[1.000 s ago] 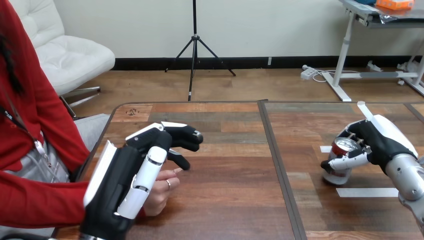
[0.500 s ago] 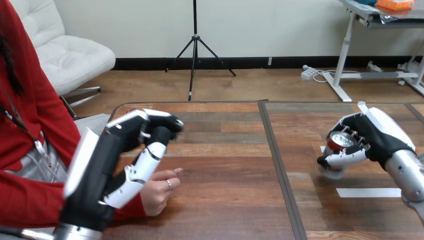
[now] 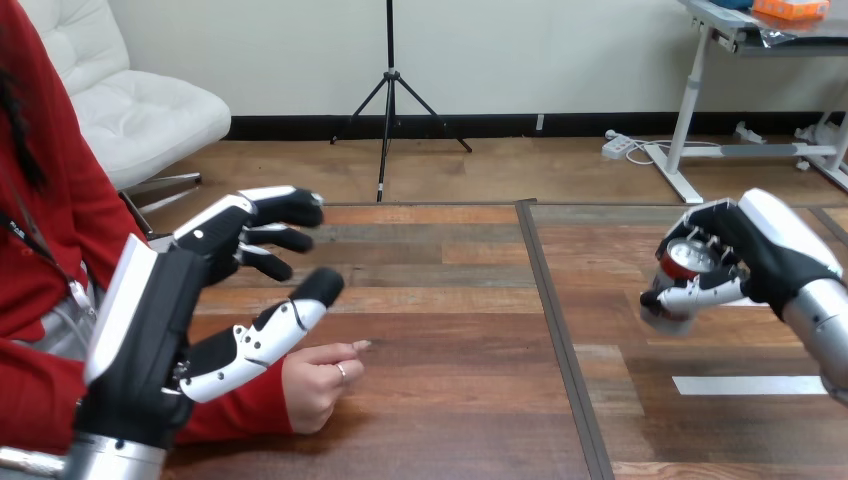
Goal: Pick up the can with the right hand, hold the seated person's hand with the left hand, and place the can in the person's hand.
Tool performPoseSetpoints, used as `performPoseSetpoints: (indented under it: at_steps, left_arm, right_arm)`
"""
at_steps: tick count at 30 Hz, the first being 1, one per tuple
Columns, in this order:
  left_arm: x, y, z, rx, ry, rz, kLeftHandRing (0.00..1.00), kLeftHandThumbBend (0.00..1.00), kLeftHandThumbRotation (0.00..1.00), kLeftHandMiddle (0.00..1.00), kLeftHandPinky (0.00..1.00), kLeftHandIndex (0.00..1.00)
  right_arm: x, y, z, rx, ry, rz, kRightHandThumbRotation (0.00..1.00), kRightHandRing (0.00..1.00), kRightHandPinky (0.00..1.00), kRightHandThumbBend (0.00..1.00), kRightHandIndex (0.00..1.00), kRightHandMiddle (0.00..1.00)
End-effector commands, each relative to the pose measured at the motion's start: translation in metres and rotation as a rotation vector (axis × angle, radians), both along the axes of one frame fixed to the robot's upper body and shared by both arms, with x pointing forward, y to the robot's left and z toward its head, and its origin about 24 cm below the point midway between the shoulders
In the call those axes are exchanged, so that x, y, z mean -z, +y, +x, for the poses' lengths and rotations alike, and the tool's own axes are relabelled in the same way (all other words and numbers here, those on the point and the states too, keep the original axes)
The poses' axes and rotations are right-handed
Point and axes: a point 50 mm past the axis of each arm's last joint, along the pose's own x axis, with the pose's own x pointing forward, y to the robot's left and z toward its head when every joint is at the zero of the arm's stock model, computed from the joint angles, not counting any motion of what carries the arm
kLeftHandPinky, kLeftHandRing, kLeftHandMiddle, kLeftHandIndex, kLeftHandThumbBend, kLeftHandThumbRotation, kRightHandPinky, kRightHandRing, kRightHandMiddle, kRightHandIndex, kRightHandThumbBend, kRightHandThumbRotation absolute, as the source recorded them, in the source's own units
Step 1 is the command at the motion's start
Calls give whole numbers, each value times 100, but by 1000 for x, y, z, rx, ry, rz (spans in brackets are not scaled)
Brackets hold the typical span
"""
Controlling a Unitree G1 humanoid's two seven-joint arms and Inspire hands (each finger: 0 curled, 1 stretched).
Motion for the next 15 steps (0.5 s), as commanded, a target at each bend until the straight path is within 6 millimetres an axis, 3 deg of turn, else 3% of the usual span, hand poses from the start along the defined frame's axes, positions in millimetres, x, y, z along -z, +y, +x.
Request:
performPoseSetpoints:
  at_steps: [1,7,15]
  left_arm:
    - [-24,0,9,13,-86,97,76,87,47,77,57,76]
    - [-25,3,12,13,-40,202,79,96,45,82,58,79]
    - [-21,5,15,-18,35,367,84,100,42,87,63,85]
  right_arm:
    - [-34,7,11,-52,-146,19,0,47,45,67,49,52]
    - [-37,10,11,-69,-162,24,0,46,46,68,49,51]
    - [-39,14,10,-90,-187,26,0,44,45,70,48,49]
